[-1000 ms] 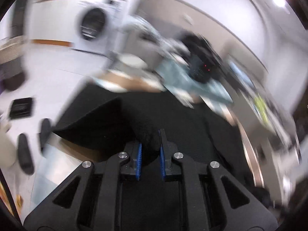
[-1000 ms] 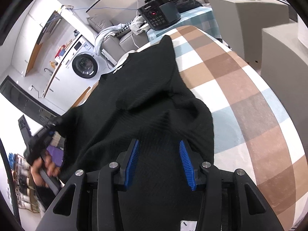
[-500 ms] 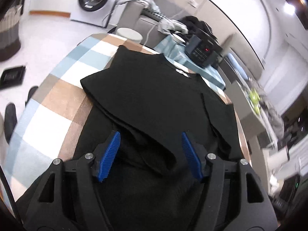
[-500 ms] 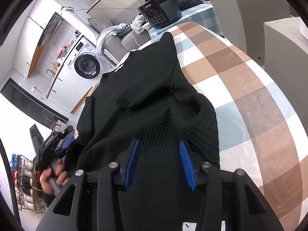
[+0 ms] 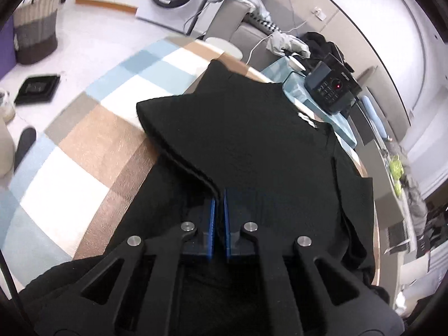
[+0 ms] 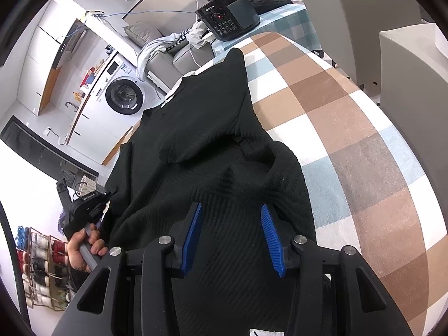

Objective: Fold small clothes

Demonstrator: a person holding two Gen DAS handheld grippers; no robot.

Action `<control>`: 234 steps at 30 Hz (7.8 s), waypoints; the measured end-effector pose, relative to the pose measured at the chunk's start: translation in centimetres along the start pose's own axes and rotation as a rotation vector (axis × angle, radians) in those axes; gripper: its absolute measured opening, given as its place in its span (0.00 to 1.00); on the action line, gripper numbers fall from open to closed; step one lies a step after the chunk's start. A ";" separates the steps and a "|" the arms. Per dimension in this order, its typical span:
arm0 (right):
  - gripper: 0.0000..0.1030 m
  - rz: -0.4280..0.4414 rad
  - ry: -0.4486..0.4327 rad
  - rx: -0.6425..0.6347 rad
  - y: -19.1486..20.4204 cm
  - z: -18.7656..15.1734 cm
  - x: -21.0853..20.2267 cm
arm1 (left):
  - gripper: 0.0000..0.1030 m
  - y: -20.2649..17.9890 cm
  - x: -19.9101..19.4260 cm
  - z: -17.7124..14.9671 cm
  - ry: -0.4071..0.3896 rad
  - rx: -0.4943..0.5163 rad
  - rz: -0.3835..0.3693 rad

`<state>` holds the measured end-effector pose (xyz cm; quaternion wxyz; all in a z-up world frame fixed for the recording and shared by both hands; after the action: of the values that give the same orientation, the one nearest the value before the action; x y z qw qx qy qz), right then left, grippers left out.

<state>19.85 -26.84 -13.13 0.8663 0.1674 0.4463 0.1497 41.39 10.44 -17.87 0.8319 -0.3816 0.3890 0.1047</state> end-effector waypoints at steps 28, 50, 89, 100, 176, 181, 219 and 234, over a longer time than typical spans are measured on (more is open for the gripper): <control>0.50 -0.038 -0.050 -0.034 0.9 -0.2 -3.2 | 0.58 -3.3 -10.8 -3.0 -0.029 0.097 -0.153; 0.74 -0.115 0.031 -0.172 -2.7 -5.9 -4.8 | 0.92 17.3 -24.1 -12.1 -0.109 0.187 0.177; 0.04 -0.163 -0.167 -0.144 -4.5 -5.0 -8.6 | 0.05 13.2 -26.3 -12.8 -0.125 0.155 0.011; 0.04 -0.081 -0.278 -0.083 -5.2 -4.7 -12.2 | 0.05 10.8 -30.9 -14.5 -0.168 0.177 -0.064; 0.41 -0.081 -0.058 -0.042 -6.0 -6.5 -6.2 | 0.47 14.9 -23.5 -14.7 -0.046 0.125 0.070; 0.41 -0.076 -0.062 -0.054 -6.1 -7.8 -7.8 | 0.50 16.3 -26.6 -14.9 -0.102 0.095 0.071; 0.03 -0.056 -0.153 -0.129 -4.5 -8.7 -9.9 | 0.03 15.8 -30.7 -17.1 -0.154 0.073 -0.028; 0.03 -0.048 -0.327 -0.026 -3.0 3.8 -6.6 | 0.01 11.1 -27.4 -6.2 -0.232 0.029 -0.096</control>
<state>19.59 -32.79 -7.54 0.9327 0.1678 0.3012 0.1057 14.17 16.98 -6.62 0.8809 -0.3730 0.2729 0.1023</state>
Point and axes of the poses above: each gripper's, at about its wrist camera, not at the fingertips, and x roughly the way its jaws point, y to its left, z to its top, the point moved 8 cm from there along x, roughly the way its jaws point, and after that the axes turned 13 degrees about -x, right-handed, at the moved point
